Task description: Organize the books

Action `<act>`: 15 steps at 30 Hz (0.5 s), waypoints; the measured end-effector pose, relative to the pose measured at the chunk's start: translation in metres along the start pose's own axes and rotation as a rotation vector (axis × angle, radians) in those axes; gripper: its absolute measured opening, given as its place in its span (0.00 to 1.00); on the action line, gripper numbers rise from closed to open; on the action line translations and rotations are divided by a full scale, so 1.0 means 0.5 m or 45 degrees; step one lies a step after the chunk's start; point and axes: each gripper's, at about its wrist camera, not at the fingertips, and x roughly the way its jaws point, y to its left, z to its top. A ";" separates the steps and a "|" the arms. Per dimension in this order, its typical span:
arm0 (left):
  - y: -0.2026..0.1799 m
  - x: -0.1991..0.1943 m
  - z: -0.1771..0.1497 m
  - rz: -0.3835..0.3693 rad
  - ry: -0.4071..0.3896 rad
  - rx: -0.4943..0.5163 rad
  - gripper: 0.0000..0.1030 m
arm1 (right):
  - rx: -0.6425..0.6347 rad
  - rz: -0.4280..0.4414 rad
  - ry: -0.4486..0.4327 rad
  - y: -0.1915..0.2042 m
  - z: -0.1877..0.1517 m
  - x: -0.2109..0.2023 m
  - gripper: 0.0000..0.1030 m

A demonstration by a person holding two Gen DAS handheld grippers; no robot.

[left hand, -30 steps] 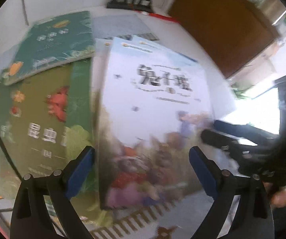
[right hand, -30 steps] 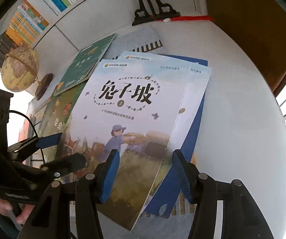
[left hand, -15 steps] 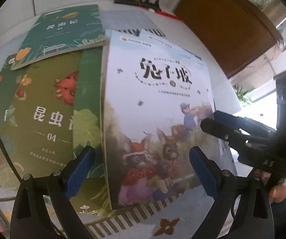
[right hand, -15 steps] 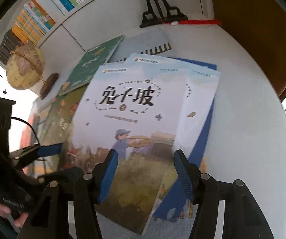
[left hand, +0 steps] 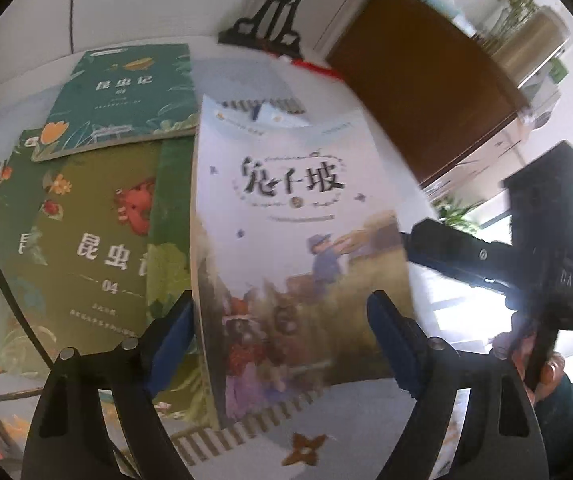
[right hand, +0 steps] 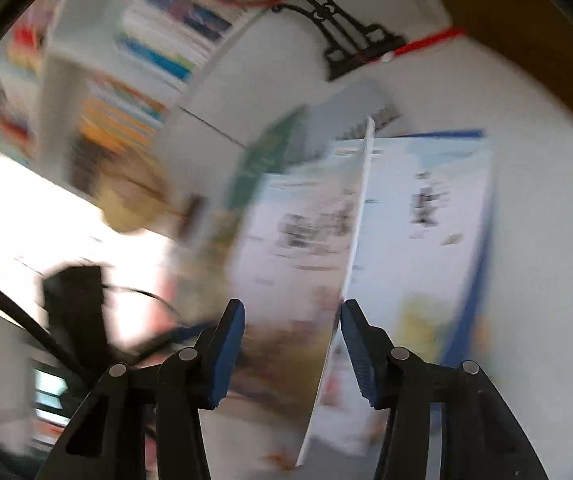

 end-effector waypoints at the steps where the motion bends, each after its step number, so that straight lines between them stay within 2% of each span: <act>1: -0.001 0.002 0.001 0.000 -0.001 0.000 0.80 | 0.028 0.055 0.005 -0.002 0.003 0.004 0.48; 2: 0.002 0.006 0.000 0.003 0.003 0.000 0.80 | 0.046 0.067 0.010 -0.004 0.003 0.011 0.48; 3: 0.008 0.013 -0.001 0.014 0.013 -0.007 0.80 | 0.047 0.018 0.023 -0.008 0.000 0.027 0.48; 5: 0.022 0.020 -0.003 -0.019 0.034 -0.040 0.80 | 0.009 -0.130 0.063 -0.020 -0.010 0.056 0.44; 6: 0.034 0.024 -0.003 -0.041 0.039 -0.077 0.80 | -0.007 -0.192 0.105 -0.028 -0.017 0.073 0.38; 11: 0.040 0.020 -0.007 -0.101 0.042 -0.128 0.80 | -0.102 -0.260 0.088 -0.010 -0.029 0.077 0.26; 15: 0.009 -0.007 0.000 -0.205 -0.010 -0.089 0.80 | -0.234 -0.296 0.075 0.036 -0.030 0.078 0.25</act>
